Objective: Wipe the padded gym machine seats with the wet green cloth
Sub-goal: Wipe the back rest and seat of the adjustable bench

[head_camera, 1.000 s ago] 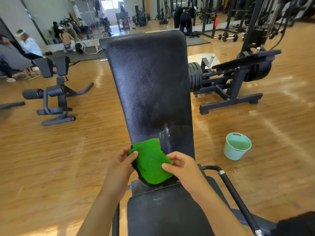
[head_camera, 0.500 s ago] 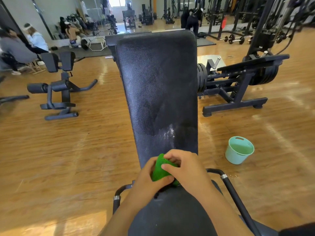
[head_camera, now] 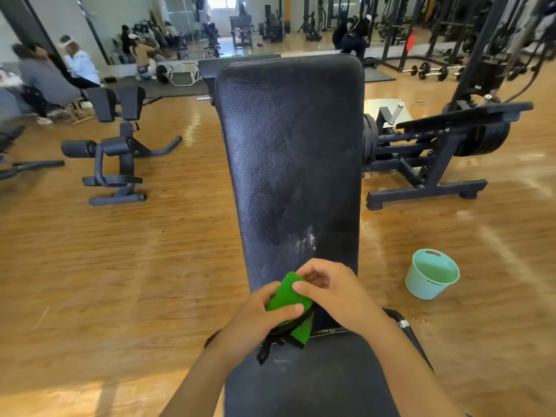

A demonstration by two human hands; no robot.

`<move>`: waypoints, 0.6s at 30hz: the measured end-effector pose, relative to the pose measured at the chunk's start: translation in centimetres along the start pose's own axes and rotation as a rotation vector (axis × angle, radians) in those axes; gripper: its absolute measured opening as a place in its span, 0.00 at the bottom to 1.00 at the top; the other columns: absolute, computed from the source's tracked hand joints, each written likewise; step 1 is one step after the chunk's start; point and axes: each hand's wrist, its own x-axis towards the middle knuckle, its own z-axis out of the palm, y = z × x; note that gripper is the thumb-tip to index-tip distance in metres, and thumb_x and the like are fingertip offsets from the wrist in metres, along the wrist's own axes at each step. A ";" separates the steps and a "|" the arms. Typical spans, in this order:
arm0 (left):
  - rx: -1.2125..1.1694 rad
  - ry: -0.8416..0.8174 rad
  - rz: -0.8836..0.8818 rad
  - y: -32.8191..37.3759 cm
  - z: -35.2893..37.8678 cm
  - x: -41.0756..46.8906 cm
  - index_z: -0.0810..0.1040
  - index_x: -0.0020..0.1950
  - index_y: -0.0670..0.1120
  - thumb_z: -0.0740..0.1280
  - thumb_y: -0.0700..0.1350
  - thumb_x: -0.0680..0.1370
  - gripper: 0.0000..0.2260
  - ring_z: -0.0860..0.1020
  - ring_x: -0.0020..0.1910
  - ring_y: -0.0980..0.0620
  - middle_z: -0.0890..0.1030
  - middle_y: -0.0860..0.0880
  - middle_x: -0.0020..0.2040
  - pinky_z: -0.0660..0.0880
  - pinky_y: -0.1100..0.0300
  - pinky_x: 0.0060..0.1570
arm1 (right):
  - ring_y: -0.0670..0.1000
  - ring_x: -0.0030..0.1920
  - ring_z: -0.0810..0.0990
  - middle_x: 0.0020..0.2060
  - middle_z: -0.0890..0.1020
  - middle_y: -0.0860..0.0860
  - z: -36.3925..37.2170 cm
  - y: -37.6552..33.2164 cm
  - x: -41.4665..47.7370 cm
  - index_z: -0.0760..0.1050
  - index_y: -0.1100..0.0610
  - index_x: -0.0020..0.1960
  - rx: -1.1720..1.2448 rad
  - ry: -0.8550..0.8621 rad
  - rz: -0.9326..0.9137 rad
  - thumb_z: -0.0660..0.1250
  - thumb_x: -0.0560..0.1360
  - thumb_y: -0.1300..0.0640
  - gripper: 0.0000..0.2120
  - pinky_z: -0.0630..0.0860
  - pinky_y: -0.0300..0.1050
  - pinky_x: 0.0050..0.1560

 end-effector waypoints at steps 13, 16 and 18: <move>0.166 0.387 0.190 -1.8 0.3 -1.1 0.73 0.59 0.51 0.71 0.41 0.73 0.17 0.78 0.55 0.54 0.80 0.60 0.51 0.73 0.64 0.53 | 0.44 0.33 0.81 0.31 0.82 0.48 0.0 0.6 1.4 0.80 0.58 0.43 0.422 -0.075 0.327 0.66 0.78 0.58 0.07 0.80 0.42 0.34; -0.193 0.501 0.087 -1.3 0.1 -1.5 0.79 0.58 0.47 0.66 0.42 0.78 0.09 0.80 0.55 0.51 0.84 0.51 0.53 0.75 0.55 0.56 | 0.43 0.34 0.82 0.32 0.82 0.49 -0.1 0.5 0.9 0.81 0.57 0.42 0.469 -0.149 0.343 0.63 0.80 0.60 0.10 0.78 0.38 0.34; -0.358 0.519 0.039 -0.7 0.3 -1.9 0.79 0.59 0.46 0.62 0.41 0.80 0.10 0.81 0.53 0.51 0.84 0.47 0.53 0.76 0.53 0.54 | 0.44 0.38 0.82 0.37 0.84 0.50 0.1 0.5 0.6 0.82 0.57 0.44 0.440 -0.208 0.340 0.64 0.79 0.61 0.08 0.79 0.39 0.39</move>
